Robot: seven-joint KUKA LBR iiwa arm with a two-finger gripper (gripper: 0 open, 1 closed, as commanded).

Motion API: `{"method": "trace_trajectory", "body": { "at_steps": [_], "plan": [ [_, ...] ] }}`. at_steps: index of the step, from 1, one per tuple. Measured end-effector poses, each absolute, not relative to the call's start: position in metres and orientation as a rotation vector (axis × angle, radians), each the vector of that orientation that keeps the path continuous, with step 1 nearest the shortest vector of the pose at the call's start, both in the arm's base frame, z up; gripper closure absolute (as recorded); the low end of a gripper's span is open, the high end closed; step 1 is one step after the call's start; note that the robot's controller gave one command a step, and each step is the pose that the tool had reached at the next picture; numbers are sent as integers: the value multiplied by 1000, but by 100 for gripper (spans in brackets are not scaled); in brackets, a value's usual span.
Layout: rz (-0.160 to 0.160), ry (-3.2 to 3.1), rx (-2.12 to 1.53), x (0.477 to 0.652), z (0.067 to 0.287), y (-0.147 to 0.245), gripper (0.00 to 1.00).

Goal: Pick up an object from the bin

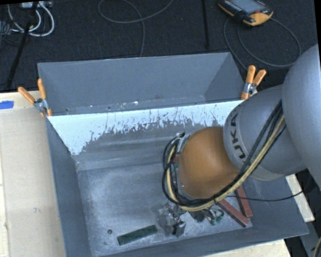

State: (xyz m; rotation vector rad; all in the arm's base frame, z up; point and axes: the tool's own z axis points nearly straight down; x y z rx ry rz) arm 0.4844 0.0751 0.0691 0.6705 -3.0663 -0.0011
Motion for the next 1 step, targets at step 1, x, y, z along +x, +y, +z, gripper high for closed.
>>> {"method": "trace_trajectory", "body": {
  "at_steps": [1],
  "plan": [
    [-1,-3061,690,477,69,78,100]
  ]
}}
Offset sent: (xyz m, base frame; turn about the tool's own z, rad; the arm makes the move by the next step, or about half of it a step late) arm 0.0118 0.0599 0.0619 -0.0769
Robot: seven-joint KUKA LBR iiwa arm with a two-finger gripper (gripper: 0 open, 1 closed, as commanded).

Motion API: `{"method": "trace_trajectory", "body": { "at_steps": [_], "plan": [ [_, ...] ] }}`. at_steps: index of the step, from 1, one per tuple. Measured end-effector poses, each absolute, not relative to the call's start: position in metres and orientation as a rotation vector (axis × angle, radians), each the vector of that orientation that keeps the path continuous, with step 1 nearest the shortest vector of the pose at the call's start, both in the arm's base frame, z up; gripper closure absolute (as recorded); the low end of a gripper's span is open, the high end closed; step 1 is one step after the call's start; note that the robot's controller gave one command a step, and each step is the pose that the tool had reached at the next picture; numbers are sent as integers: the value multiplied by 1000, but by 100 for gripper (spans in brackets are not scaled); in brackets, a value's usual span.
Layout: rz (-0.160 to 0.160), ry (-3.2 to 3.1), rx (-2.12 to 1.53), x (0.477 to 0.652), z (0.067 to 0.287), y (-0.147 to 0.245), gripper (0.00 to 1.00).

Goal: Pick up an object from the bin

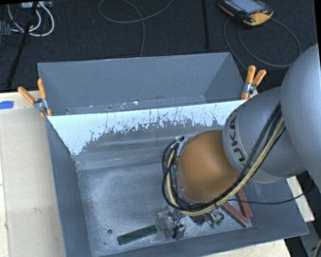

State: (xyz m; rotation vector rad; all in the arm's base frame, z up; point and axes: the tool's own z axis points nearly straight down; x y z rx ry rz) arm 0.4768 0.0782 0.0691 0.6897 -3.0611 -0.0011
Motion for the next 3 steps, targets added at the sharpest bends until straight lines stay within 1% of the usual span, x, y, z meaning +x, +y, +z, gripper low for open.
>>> {"method": "trace_trajectory", "body": {
  "at_steps": [1,2,3],
  "plan": [
    [0,-3055,698,477,71,81,100],
    [-2,-3045,781,485,137,137,0],
    [-1,-3038,813,485,148,142,0]
  ]
}}
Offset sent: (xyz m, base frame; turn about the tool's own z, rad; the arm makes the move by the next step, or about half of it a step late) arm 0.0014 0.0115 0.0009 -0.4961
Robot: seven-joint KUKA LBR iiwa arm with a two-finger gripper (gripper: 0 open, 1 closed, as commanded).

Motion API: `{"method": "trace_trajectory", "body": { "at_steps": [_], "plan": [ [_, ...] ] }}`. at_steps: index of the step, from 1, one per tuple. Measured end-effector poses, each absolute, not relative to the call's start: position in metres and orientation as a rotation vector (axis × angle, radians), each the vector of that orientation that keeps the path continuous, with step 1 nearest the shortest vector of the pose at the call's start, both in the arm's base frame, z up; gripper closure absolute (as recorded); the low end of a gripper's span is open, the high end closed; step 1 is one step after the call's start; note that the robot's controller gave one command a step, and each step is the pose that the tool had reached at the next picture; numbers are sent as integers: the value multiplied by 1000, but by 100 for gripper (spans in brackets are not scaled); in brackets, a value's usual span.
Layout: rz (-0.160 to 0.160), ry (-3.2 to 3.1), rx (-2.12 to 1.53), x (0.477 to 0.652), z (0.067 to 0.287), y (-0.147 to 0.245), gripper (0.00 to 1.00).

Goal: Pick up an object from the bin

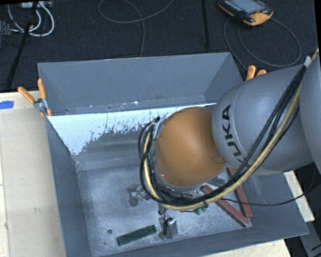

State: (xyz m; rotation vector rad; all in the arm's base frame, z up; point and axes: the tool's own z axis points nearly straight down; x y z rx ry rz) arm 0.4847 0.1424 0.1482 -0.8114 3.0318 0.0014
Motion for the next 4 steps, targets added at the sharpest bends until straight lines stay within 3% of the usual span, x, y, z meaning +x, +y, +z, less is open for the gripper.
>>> {"method": "trace_trajectory", "body": {
  "at_steps": [1,2,3,4],
  "plan": [
    [-1,2939,-1102,481,107,184,0],
    [1,2880,-1251,492,71,128,100],
    [1,2880,-1250,492,71,128,100],
    [-2,2902,-1178,511,255,125,100]
  ]
}}
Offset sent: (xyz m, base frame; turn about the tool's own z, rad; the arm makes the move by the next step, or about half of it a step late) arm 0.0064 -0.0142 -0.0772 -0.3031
